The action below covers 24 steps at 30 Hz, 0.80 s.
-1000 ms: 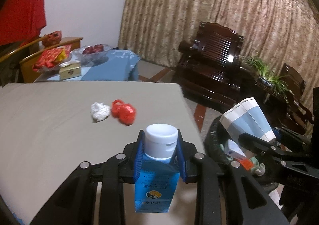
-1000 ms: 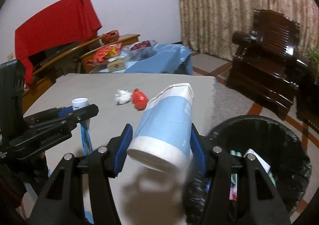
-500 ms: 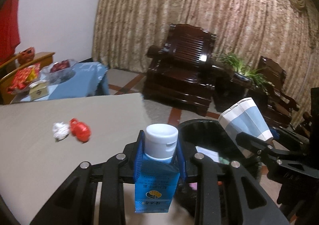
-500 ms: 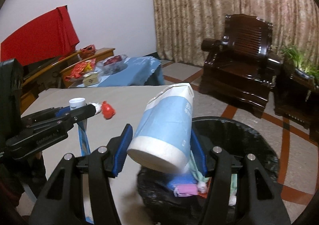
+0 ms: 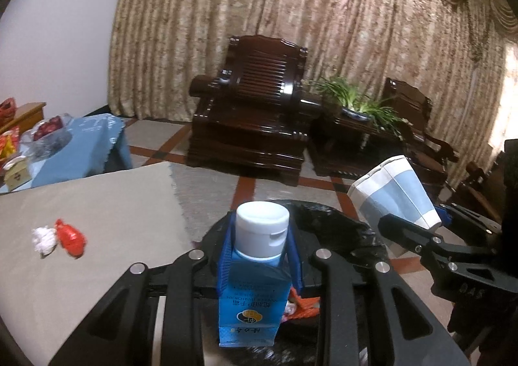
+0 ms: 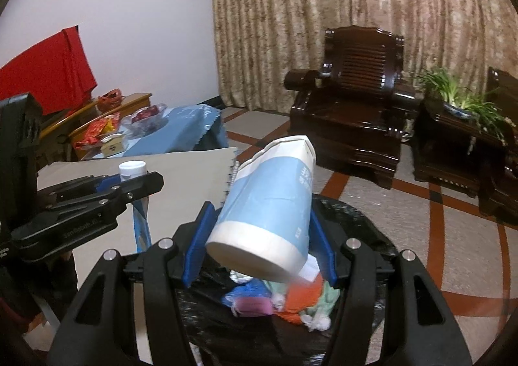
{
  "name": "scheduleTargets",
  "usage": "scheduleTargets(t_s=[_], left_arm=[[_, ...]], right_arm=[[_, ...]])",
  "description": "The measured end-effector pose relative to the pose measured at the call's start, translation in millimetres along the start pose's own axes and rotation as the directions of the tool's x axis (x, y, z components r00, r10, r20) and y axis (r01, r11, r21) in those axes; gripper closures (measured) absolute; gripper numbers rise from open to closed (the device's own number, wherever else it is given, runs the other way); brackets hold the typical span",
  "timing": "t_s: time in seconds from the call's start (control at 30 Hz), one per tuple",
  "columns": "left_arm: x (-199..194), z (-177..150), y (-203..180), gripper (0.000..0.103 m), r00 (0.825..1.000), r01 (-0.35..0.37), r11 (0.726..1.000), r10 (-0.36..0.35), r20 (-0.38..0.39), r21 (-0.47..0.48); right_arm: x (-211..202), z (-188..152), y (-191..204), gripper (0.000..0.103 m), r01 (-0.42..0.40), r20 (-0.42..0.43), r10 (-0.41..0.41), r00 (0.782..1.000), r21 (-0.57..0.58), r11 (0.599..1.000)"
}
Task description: Collect trash
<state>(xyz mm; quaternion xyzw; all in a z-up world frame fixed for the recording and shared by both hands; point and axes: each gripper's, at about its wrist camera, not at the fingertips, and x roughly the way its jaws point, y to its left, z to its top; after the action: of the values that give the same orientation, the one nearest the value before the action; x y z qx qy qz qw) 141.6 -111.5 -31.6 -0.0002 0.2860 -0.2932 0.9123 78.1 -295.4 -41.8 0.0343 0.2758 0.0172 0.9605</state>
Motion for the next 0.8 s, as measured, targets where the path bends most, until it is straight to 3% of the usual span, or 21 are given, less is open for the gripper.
scheduleTargets(t_s=[0.37, 0.8], left_arm=[[53, 13, -35, 0.073, 0.997, 0.077, 0.996, -0.076, -0.024, 0.046], [95, -6, -29, 0.073, 0.993, 0.056, 0.998, -0.051, -0.11, 0.043]], right_arm=[[18, -14, -42, 0.047, 0.064, -0.042, -0.063, 0.997, 0.025, 0.998], [54, -32, -67, 0.046, 0.087, -0.107, -0.081, 0.991, 0.046, 0.995]])
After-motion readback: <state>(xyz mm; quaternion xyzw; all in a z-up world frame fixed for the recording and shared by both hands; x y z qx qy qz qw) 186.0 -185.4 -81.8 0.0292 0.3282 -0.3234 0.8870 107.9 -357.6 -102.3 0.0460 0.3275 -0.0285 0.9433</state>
